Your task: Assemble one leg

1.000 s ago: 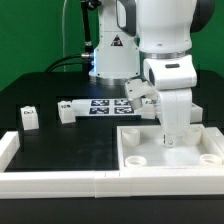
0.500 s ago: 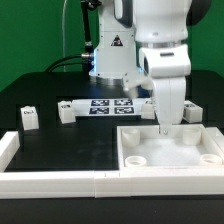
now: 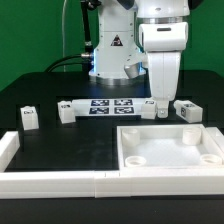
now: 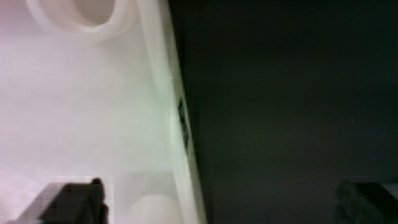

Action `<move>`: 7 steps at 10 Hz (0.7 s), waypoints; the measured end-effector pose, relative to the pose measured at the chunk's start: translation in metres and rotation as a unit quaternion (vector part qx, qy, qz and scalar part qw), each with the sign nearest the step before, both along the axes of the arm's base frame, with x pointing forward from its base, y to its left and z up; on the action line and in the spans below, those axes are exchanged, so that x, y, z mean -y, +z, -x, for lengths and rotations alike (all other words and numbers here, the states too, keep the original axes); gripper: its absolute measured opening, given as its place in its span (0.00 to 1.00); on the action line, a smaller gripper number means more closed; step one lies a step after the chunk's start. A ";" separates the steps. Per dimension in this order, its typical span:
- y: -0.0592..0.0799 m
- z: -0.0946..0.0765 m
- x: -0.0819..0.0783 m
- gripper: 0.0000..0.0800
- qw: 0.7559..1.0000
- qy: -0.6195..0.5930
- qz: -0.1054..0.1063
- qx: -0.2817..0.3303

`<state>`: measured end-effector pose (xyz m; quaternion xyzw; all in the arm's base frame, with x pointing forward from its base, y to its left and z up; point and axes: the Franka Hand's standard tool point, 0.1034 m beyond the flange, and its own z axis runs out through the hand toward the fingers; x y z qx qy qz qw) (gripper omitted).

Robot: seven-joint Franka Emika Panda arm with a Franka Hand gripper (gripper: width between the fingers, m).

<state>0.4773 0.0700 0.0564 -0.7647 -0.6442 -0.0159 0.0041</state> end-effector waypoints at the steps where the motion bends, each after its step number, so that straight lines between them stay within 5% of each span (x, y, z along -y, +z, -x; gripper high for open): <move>1: 0.000 0.000 -0.001 0.81 0.998 -0.063 -0.003 -0.002; 3: 0.000 0.001 -0.001 0.81 0.988 -0.156 -0.005 -0.005; 7: -0.004 0.028 -0.031 0.81 0.908 -0.417 -0.035 0.002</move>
Offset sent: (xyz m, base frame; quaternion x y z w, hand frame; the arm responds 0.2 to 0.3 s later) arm -0.0307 0.0012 -0.0004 -0.0482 0.0496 0.3147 0.9467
